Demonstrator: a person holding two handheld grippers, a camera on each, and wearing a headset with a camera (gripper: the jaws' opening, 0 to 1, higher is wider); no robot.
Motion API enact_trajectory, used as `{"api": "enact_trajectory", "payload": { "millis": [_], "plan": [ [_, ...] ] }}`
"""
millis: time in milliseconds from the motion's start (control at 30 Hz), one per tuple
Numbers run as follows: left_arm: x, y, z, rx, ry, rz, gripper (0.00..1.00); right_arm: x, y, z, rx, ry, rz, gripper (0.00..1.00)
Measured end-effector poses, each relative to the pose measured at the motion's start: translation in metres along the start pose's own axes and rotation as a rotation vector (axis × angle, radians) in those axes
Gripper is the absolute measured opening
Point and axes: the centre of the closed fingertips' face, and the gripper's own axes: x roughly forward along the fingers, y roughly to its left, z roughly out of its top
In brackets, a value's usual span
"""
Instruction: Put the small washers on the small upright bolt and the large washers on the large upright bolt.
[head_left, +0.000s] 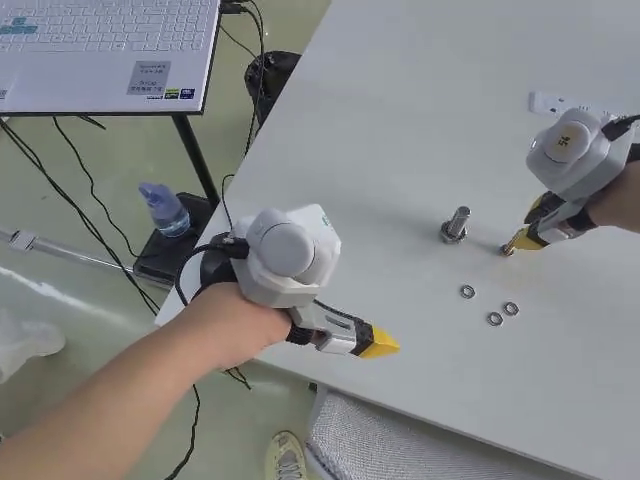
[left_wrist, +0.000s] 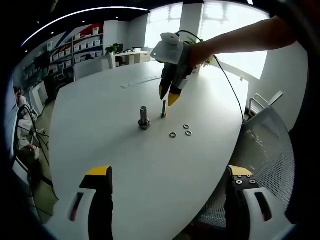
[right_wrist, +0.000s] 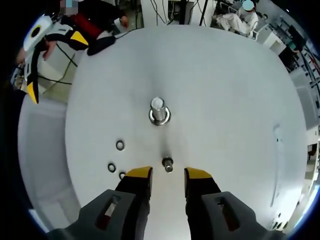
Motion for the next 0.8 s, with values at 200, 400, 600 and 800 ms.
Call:
{"api": "enact_trajectory", "payload": {
  "millis": [200, 400, 600, 800],
  "plan": [
    [0.0, -0.002, 0.001, 0.005, -0.01, 0.0, 0.96, -0.007, 0.002, -0.003, 0.009, -0.011, 0.004, 0.27],
    [-0.002, 0.002, -0.002, 0.016, -0.001, 0.009, 0.96, -0.012, 0.013, -0.002, 0.006, -0.016, 0.009, 0.27],
    [-0.002, 0.006, -0.004, 0.015, 0.003, 0.015, 0.96, -0.014, 0.016, -0.004, 0.006, -0.02, 0.009, 0.27],
    [-0.001, 0.004, -0.001, 0.022, -0.003, 0.011, 0.95, -0.015, 0.027, -0.009, 0.017, -0.022, 0.012, 0.27]
  ]
}}
